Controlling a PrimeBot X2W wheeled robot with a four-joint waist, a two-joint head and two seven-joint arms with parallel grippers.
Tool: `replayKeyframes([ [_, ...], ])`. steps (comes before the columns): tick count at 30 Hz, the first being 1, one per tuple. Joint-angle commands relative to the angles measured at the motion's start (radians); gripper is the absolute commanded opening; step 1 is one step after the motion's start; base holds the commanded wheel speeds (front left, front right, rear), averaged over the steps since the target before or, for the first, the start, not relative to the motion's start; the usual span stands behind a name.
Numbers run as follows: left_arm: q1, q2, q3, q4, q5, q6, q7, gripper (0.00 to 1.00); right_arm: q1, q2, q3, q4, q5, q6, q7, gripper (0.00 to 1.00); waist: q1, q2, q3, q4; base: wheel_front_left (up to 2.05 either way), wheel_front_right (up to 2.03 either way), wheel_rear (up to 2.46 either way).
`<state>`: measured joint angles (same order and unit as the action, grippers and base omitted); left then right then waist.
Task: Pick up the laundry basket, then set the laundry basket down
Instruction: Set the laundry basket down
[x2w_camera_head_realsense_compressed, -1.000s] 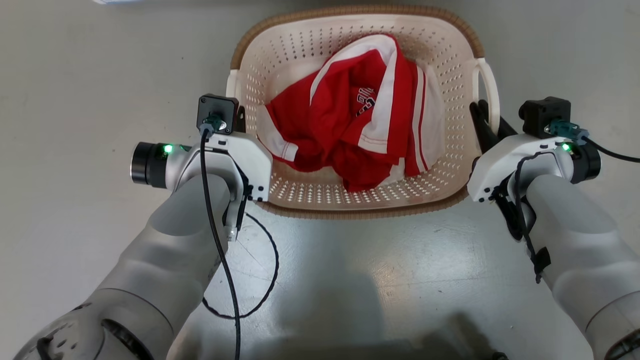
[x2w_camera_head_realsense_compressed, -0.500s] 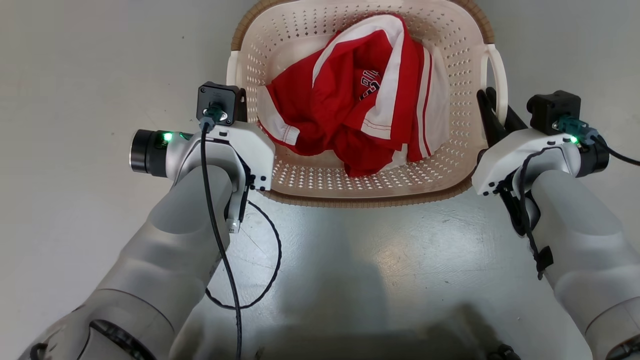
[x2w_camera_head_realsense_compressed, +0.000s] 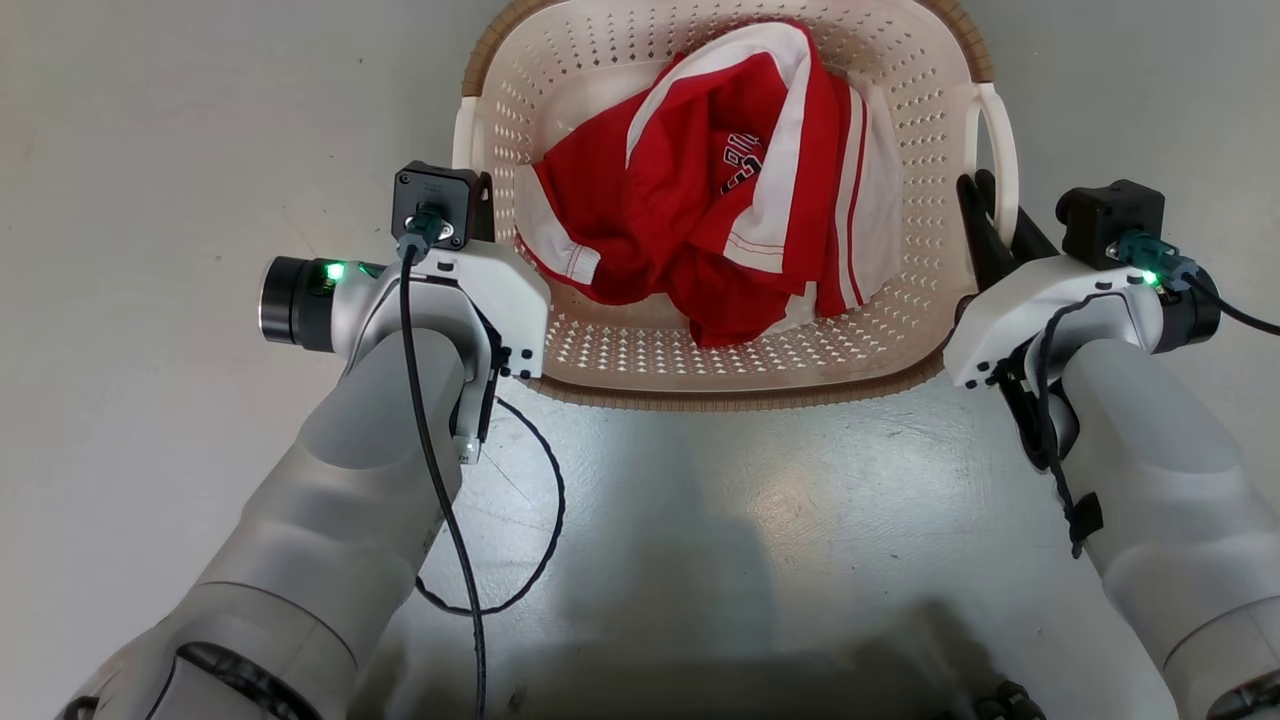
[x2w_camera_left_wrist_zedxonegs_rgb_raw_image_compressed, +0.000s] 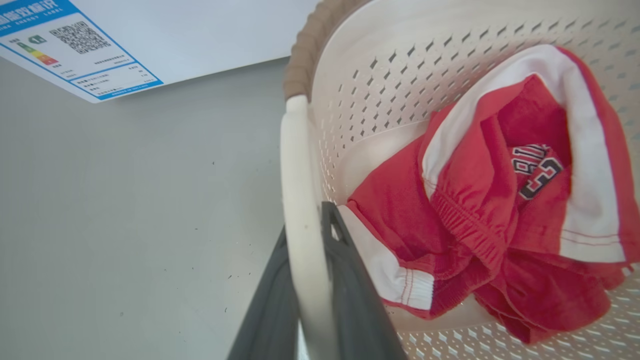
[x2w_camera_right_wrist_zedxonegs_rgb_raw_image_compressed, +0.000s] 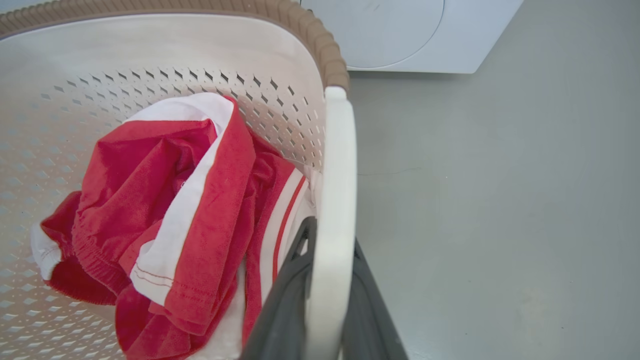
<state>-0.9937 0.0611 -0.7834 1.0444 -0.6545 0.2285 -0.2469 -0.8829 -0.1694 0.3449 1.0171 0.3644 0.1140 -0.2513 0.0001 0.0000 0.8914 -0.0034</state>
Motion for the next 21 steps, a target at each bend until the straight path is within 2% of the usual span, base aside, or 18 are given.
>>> replayKeyframes([
  [1, 0.018, 0.001, 0.014, -0.013, 0.034, -0.012, -0.015, 0.0, 0.05, 0.035, 0.019, -0.022, -0.025, 0.017, -0.01, 0.0, -0.0001, 0.0, 0.003, 0.001, 0.0, 0.0, 0.0],
  [6, 0.022, -0.004, 0.04, -0.007, 0.056, -0.014, -0.015, 0.0, 0.046, 0.034, 0.001, -0.027, -0.04, 0.017, -0.01, 0.0, -0.0001, 0.0, 0.011, 0.001, 0.0, 0.0, 0.0],
  [7, 0.023, -0.004, 0.045, -0.004, 0.06, -0.013, -0.015, 0.26, 0.044, 0.033, -0.011, -0.027, -0.044, 0.017, -0.01, 0.27, -0.0001, 0.0, 0.013, 0.001, 0.0, 0.0, 0.0],
  [8, 0.024, -0.005, 0.049, -0.002, 0.063, -0.013, -0.015, 0.7, 0.043, 0.033, -0.02, -0.026, -0.05, 0.017, -0.01, 0.7, -0.0001, 0.0, 0.015, 0.002, 0.0, 0.0, 0.0],
  [9, 0.024, -0.005, 0.049, -0.002, 0.063, -0.013, -0.015, 0.7, 0.043, 0.033, -0.02, -0.026, -0.05, 0.017, -0.01, 0.7, -0.0001, 0.0, 0.015, 0.002, 0.0, 0.0, 0.0],
  [10, 0.026, -0.007, 0.058, 0.002, 0.068, -0.012, -0.015, 1.0, 0.041, 0.034, -0.034, -0.023, -0.064, 0.017, -0.01, 1.0, -0.0001, 0.0, 0.018, 0.003, 0.0, 0.0, 0.0],
  [21, 0.045, -0.01, 0.103, 0.004, 0.097, -0.011, -0.015, 1.0, 0.057, 0.042, -0.097, -0.028, -0.109, 0.017, -0.01, 1.0, -0.0001, 0.0, 0.004, -0.001, 0.0, 0.0, 0.0],
])
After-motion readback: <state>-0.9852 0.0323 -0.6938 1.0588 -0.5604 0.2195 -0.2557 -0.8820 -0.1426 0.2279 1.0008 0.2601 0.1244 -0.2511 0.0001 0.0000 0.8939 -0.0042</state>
